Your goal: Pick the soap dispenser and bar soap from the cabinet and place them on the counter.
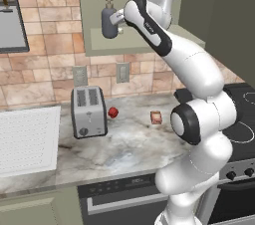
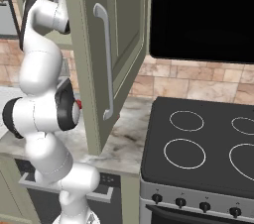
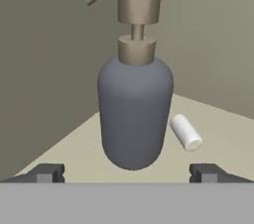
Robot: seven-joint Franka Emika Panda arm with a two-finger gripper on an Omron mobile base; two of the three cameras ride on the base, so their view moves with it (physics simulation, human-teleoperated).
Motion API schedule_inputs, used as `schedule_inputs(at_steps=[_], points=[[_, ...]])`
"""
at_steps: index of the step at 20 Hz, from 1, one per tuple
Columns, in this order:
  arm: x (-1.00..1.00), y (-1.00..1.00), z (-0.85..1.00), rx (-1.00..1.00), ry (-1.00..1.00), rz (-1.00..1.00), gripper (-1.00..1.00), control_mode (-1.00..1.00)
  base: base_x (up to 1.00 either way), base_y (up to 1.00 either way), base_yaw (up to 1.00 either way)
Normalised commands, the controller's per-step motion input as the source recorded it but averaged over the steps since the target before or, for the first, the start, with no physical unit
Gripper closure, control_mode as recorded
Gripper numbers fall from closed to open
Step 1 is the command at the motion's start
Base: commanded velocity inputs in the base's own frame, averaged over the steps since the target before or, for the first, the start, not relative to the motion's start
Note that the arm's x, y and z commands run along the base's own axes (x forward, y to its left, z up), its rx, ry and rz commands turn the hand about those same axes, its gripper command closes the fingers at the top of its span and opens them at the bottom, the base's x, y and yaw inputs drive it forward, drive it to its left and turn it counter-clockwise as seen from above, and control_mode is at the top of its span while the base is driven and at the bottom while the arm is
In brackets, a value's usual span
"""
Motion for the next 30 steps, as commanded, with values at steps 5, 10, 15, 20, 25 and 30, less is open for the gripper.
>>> schedule_inputs(at_steps=[5,10,15,20,25,30], points=[[0.21,0.08,-0.03,-0.01,0.00,0.00,-1.00,-1.00,0.00,0.00,0.00],[0.24,0.01,0.00,-0.02,0.00,-0.01,-1.00,-1.00,0.00,0.00,0.00],[0.05,0.20,0.00,-0.01,-0.01,-0.01,-1.00,-1.00,0.00,0.00,0.00],[0.01,0.19,0.00,0.00,0.00,0.00,-1.00,-1.00,0.00,0.00,0.00],[0.30,0.01,-0.10,-0.01,0.01,0.00,-1.00,-1.00,0.00,0.00,0.00],[0.16,0.02,-0.06,-0.02,0.00,-0.03,-1.00,-1.00,0.00,0.00,0.00]])
